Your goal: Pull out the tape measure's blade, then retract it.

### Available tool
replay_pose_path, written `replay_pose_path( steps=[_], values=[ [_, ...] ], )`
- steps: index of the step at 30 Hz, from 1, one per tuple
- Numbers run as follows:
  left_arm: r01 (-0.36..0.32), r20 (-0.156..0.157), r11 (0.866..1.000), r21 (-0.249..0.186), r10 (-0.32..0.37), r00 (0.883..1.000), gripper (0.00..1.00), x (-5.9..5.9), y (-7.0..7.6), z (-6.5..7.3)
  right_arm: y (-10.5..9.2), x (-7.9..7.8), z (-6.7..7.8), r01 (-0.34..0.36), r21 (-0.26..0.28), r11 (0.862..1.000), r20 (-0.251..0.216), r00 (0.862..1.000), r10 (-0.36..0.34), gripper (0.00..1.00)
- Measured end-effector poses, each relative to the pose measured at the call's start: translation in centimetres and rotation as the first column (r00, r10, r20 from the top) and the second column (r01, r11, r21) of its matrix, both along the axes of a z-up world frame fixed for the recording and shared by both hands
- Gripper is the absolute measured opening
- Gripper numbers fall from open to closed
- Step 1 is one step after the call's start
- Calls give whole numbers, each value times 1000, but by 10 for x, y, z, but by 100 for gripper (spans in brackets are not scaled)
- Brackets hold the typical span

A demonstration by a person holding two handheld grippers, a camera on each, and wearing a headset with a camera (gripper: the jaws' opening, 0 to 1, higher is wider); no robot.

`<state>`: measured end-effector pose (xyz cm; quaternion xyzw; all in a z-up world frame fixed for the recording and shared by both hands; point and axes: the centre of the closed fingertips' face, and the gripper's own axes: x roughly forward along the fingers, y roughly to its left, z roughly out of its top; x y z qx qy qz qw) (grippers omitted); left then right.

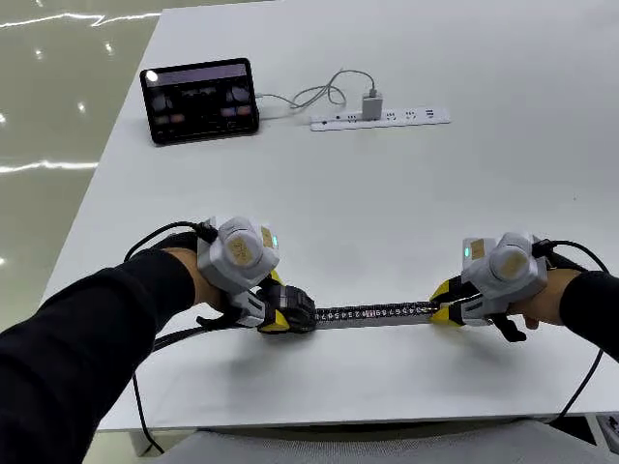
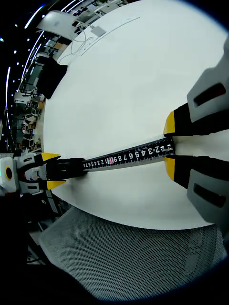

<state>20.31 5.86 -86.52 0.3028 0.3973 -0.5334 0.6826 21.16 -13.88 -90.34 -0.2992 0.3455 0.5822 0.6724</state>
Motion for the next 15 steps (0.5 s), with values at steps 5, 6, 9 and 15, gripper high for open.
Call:
replay_pose_path(
  steps=[5, 6, 9, 15],
  values=[
    [2, 0, 1000, 1, -2, 1000, 30, 0, 0, 0, -3, -1, 1, 2, -4, 1000, 0, 1000, -2, 10],
    [2, 0, 1000, 1, -2, 1000, 30, -1, 0, 0, -3, -2, 1, 3, -5, 1000, 0, 1000, -3, 10],
    [2, 1, 1000, 0, -2, 1000, 30, -1, 0, 0, -5, -2, 2, 4, -8, 1000, 0, 1000, -4, 10],
    [2, 0, 1000, 0, -2, 1000, 30, 0, 0, 0, -10, -2, 3, 6, -16, 1000, 1, 1000, -6, 10]
  ],
)
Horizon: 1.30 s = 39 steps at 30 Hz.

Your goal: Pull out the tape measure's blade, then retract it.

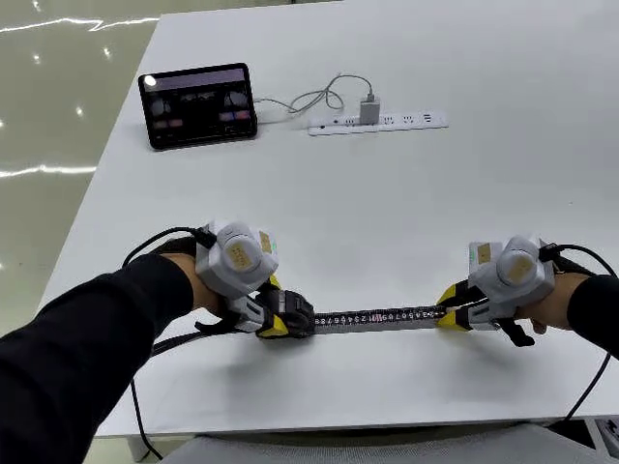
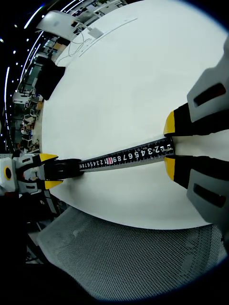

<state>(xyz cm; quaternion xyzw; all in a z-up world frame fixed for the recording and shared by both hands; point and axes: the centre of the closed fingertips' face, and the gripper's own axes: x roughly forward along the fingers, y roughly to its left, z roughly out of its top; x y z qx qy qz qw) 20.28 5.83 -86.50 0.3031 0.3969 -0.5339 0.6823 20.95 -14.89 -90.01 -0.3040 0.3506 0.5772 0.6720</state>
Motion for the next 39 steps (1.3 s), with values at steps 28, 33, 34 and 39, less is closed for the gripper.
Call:
replay_pose_path(
  steps=[28, 33, 34, 39],
  values=[
    [-4, -2, 1000, -1, 4, 1000, 30, 0, 0, 0, -23, 4, -1, 25, -18, 1000, 2, 1000, -25, 10],
    [-6, -2, 1000, -1, 6, 1000, 30, 0, 0, 0, -29, 6, 0, 39, -19, 999, 0, 999, -39, 10],
    [-5, -2, 1000, -1, 5, 1000, 30, 0, 0, 0, -30, 5, 0, 41, -20, 999, -1, 999, -41, 10],
    [-6, -2, 1000, 0, 6, 1000, 30, 1, 0, 0, -33, 4, 1, 49, -20, 999, -6, 999, -49, 10]
  ],
)
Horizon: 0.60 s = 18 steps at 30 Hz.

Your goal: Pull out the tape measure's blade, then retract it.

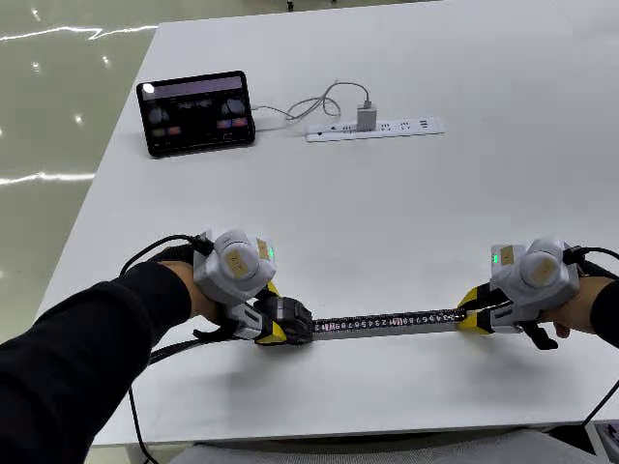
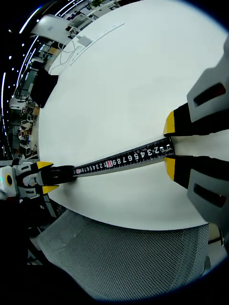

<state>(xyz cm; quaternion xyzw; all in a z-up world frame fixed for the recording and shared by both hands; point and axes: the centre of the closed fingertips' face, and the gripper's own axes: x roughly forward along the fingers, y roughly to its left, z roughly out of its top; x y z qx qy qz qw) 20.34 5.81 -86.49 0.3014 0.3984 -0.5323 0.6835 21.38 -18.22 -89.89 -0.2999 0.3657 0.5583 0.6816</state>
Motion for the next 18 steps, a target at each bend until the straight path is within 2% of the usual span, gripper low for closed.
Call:
replay_pose_path(
  steps=[18],
  values=[
    [-6, 3, 1000, -4, 6, 1000, 30, 0, 0, 0, -7, 2, 0, 1, -8, 1000, -2, 1000, -1, 10]
  ],
)
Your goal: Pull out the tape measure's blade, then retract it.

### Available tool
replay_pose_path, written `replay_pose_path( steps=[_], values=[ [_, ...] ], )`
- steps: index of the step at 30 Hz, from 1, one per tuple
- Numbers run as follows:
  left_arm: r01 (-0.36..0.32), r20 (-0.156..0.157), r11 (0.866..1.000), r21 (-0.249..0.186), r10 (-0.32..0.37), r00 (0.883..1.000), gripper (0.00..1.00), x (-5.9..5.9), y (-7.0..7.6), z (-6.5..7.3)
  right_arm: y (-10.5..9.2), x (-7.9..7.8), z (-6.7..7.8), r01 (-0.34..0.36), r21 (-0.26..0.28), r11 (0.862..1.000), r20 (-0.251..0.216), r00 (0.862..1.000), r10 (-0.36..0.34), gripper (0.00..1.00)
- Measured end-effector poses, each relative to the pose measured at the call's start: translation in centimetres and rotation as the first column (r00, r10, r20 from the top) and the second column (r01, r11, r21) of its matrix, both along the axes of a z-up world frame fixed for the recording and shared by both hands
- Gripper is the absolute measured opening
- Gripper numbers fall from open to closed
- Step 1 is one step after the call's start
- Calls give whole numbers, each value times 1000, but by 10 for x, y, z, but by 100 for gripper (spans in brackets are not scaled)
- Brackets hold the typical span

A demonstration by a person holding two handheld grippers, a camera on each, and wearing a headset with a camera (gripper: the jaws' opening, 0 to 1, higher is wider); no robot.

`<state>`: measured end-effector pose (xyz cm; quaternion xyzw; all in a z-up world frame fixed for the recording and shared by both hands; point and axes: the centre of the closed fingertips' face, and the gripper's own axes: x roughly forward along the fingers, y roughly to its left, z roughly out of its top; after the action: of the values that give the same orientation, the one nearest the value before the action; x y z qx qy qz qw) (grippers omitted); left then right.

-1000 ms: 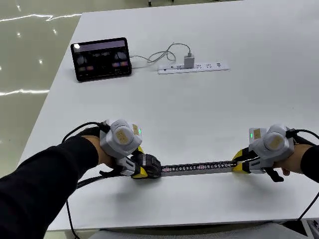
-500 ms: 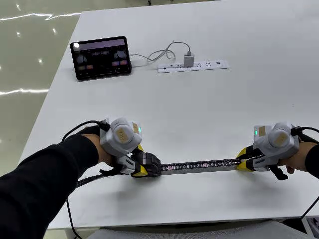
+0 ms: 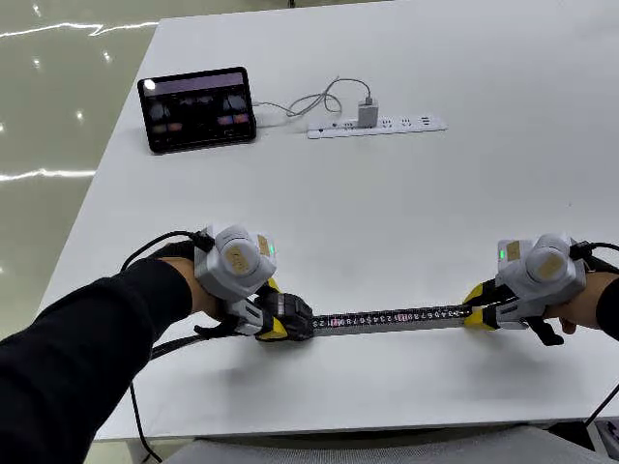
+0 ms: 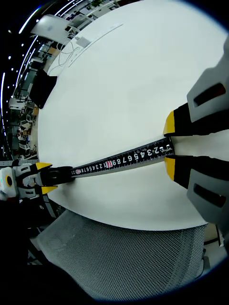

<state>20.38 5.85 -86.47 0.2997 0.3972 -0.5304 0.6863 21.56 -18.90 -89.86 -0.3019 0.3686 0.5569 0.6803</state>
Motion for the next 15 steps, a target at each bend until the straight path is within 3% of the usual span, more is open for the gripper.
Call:
replay_pose_path(
  steps=[15],
  values=[
    [2, 3, 1000, -1, -2, 1000, 30, 0, 0, 0, -6, 0, -1, 6, -2, 1000, -4, 1000, -6, 10]
  ],
)
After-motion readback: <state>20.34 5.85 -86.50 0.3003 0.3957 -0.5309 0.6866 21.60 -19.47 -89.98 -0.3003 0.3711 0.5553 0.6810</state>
